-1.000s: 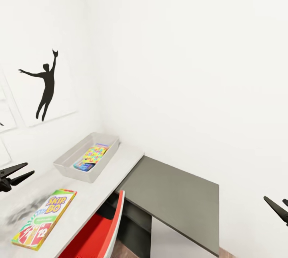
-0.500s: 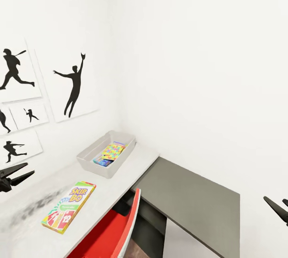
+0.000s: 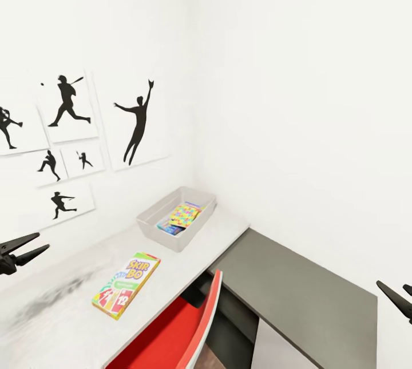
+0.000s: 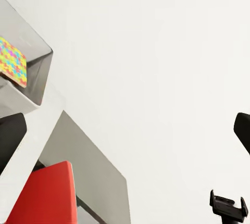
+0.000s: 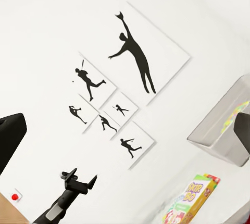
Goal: Put all the toys in the child's room - the three board games (two on the bed and one on the table), the two jigsaw puzzles on the table, and the tennis ball on the table - inside the toy box on the table in the child's room.
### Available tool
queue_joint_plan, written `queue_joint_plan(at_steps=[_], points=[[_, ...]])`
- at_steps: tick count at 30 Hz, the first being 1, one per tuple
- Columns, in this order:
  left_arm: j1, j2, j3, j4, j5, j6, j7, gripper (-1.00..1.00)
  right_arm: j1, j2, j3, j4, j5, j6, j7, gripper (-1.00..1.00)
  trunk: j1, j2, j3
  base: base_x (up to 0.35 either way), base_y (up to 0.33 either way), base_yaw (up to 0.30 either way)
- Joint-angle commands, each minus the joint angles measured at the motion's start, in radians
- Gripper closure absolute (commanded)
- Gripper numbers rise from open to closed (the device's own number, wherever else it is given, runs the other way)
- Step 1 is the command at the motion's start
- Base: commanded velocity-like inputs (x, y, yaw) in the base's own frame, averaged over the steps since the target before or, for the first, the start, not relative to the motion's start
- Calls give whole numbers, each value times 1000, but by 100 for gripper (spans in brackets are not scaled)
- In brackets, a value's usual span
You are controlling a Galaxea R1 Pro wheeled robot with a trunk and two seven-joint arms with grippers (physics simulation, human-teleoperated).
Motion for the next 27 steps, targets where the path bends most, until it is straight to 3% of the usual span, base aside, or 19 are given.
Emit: queue_joint_plan(at_steps=[1,22,27], points=[[-1,0,0,0,-1,11,-3,-100,1,0,0,0,-6,6,-1,-100,0,0,1,-1,1,264],[-1,0,0,2,-2,11,-3,-100,0,1,7,-8,2,8,-110,-100,0,0,15,0,1,264],[-1,0,0,2,-2,11,-3,-100,-2,0,32,-28,2,15,-154,-100,0,0,19,0,104,265]])
